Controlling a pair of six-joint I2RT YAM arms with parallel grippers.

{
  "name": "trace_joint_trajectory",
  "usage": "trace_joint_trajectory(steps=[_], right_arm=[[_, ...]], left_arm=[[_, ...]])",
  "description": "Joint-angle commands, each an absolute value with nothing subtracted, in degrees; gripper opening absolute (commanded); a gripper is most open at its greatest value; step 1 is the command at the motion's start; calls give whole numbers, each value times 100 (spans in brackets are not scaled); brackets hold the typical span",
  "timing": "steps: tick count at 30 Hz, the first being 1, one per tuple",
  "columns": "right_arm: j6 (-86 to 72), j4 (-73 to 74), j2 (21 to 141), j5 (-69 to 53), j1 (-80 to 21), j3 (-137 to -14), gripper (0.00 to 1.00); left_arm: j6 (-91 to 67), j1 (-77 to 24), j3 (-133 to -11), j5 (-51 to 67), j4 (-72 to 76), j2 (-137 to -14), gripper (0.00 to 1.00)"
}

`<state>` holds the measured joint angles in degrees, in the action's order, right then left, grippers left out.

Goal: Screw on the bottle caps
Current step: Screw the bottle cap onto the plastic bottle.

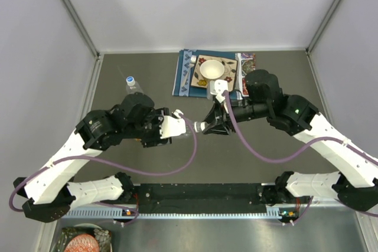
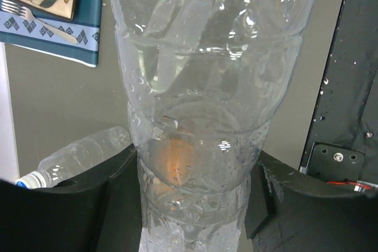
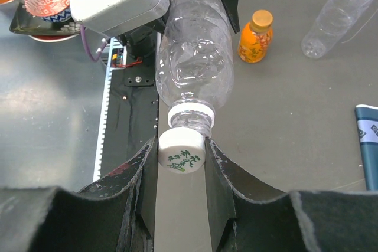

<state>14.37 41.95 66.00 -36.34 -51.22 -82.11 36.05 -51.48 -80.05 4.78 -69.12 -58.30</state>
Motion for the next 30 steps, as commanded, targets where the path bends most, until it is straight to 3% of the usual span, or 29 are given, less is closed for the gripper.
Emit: trace_joint_trajectory(steps=[1, 8, 15, 30], right_arm=[[1433, 4034, 6811, -3982, -5247, -8235, 11], [1441, 3964, 6627, -3481, -5291, -8174, 11], [924, 2919, 6267, -2725, -5309, -7691, 8], [238, 1785, 5828, -3461, -5203, -7005, 9]], left_arm=[[3630, -5186, -8428, 756, -6232, -5941, 58], [3525, -5168, -8420, 642, -6117, -5880, 57], [3340, -5142, -8533, 668, -6038, -5880, 57], [3428, -5106, -8991, 1090, -6223, -5827, 56]])
